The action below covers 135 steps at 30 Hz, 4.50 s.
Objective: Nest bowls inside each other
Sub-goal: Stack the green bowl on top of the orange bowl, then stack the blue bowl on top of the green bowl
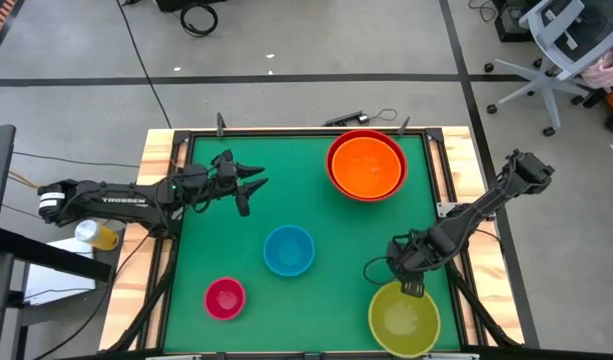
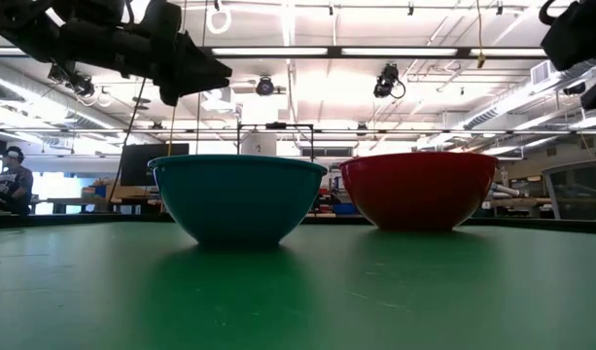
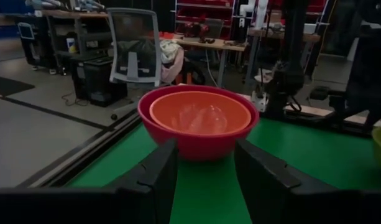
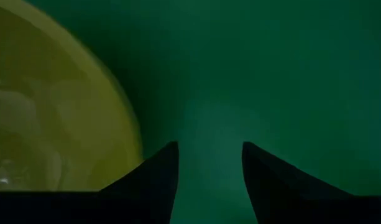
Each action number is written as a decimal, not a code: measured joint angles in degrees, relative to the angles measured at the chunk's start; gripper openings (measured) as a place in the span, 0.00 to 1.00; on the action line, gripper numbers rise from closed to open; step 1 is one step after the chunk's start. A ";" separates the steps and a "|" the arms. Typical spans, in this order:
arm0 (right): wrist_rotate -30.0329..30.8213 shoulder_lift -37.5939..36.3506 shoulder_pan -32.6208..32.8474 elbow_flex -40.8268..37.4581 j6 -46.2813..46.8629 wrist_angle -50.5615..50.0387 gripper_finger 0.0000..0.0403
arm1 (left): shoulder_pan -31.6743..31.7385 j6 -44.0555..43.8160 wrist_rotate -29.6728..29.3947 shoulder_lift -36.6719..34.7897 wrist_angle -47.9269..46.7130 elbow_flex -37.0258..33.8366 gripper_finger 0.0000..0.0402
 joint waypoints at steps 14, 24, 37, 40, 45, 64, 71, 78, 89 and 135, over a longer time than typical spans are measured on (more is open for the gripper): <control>-2.72 -0.02 1.13 3.46 1.52 1.67 0.45 | -2.73 -0.85 -0.02 0.00 -1.87 0.00 0.40; 3.21 2.19 4.11 1.14 3.17 4.96 0.46 | -4.80 -1.20 -0.52 0.00 -2.95 0.00 0.50; -2.33 11.69 3.93 -3.56 -5.13 22.58 0.39 | -4.42 -1.19 -0.60 0.00 -3.52 -0.02 0.52; -0.93 12.70 3.91 -3.50 -7.75 24.54 0.25 | -3.05 -2.25 -0.63 0.00 -3.52 -0.02 0.52; -0.57 9.97 2.19 -3.27 -12.16 24.88 0.05 | -1.17 -3.14 -0.64 0.00 -3.36 -0.04 0.51; 41.07 -19.78 -10.94 -3.43 -23.14 28.03 0.10 | -0.17 -5.53 -0.74 0.00 -4.78 -0.04 0.51; 65.42 -20.98 -22.05 -3.41 -27.16 28.82 0.08 | -0.17 -5.55 -1.20 1.07 -4.44 -0.04 0.51; 57.85 -15.96 -39.73 -3.41 -24.03 26.69 0.08 | -0.16 -5.05 -1.32 5.15 -3.15 -0.09 0.51; 36.06 -5.07 -60.66 -3.41 -27.06 25.76 0.11 | -0.02 -3.73 -2.14 11.87 -0.29 -0.04 0.51; 28.12 -13.90 -42.49 -4.11 -32.92 27.64 0.64 | -15.39 -16.17 4.43 27.77 10.14 -0.02 0.51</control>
